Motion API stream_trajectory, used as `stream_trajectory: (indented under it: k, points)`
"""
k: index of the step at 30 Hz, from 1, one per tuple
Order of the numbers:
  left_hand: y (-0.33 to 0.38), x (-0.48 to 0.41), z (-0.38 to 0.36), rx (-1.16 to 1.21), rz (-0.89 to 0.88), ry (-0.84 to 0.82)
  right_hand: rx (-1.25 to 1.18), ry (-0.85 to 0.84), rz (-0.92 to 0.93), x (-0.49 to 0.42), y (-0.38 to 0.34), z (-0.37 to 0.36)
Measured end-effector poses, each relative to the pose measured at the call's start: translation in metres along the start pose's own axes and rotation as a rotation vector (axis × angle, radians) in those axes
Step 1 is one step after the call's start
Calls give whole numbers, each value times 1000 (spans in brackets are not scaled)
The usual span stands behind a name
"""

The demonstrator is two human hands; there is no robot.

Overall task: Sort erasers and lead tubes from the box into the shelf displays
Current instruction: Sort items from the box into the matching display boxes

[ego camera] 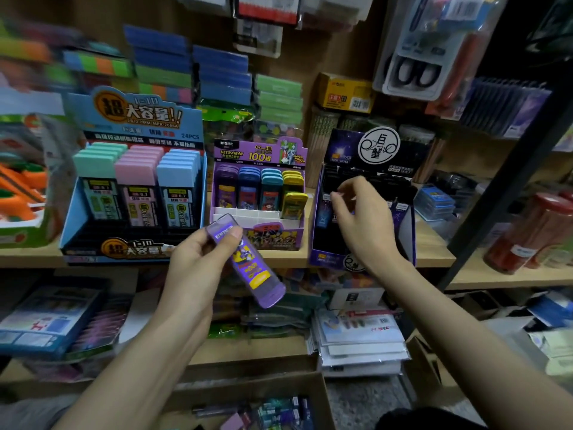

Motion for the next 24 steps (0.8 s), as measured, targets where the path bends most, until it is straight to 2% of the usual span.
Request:
stream_trajectory:
  k: [1,3,5,6,7,11,12,14,16,19,22,24]
  points:
    - [0,0,-2,-2,-2,-2,-55,-63,21,8,-8,-1]
    - [-1,0,-3,21,10,7,-249,-298,-25,31,-20,-8]
    - [-5,0,-3,68,44,41,-551,-503,-180,56,-27,-12]
    - [-6,1,-4,104,65,54,-699,-531,-274,65,-28,-11]
    - [-8,2,-7,144,84,55,-804,-506,-336,71,-29,-8]
    - [-7,10,-30,215,77,-41,-977,-250,-469,76,-19,3]
    - [-6,13,-37,166,47,-82,-1009,-192,-508,75,-14,4]
    - [-6,19,-49,-83,-52,-160,-1026,-57,-553,69,-1,10]
    - [-12,26,-63,-335,-115,-244,-942,41,-496,60,8,19]
    - [-29,32,-79,-514,-109,-349,-753,25,-323,48,5,26]
    - [-27,24,-84,-517,-148,-327,-772,-133,-287,41,1,21]
    - [-16,15,-87,-594,-249,-309,-709,-179,-250,32,3,24]
Point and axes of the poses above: each hand's wrist, its own x-axis away from the middle knuckle, its own z-axis out of the back of the hand, y = z × x, the point moved 7 cm from there along -x, towards the middle knuckle, and after that the axes turned 2 degrees about z, right-handed, at the moved point
